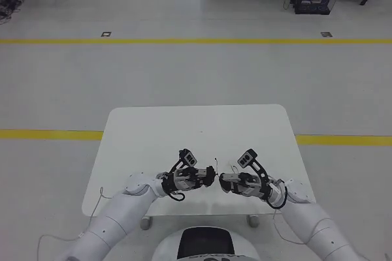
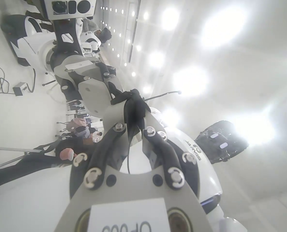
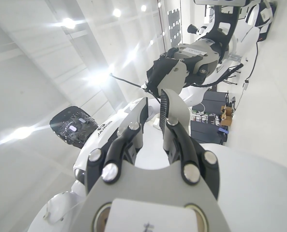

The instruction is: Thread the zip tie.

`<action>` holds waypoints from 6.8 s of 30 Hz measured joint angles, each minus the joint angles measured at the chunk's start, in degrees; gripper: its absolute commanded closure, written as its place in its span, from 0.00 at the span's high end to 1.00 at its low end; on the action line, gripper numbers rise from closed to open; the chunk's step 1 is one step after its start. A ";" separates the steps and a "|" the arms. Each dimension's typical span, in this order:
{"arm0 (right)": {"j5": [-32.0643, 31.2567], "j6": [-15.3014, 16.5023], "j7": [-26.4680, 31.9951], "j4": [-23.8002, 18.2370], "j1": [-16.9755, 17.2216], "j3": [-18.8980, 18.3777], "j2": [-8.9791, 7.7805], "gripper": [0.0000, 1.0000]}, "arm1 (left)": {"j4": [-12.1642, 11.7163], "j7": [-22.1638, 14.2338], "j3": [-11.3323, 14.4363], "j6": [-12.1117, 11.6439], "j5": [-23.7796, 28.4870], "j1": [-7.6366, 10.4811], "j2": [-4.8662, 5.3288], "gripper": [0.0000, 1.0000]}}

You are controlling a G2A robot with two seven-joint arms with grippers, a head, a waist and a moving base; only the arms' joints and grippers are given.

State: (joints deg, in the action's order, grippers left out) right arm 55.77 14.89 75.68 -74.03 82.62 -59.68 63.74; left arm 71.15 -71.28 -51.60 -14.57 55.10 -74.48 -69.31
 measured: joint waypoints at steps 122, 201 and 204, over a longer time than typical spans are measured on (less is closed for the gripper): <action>-0.52 -1.42 0.09 2.81 3.21 -10.49 0.53 0.00 | 0.00 0.00 0.00 0.00 0.00 0.00 0.00 0.00; -25.42 4.46 -21.97 -5.92 9.31 -18.69 -0.27 1.00 | -0.89 18.73 0.68 8.76 1.51 -0.24 -0.45 0.00; -27.58 4.57 -24.43 -6.84 9.82 -18.94 -0.35 1.00 | -0.98 20.39 0.35 9.10 2.22 -0.44 -0.46 0.00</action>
State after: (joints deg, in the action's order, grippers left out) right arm 28.19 19.46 51.25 -80.87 92.44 -78.62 63.39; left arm 70.17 -50.89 -51.25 -5.47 57.32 -74.92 -69.77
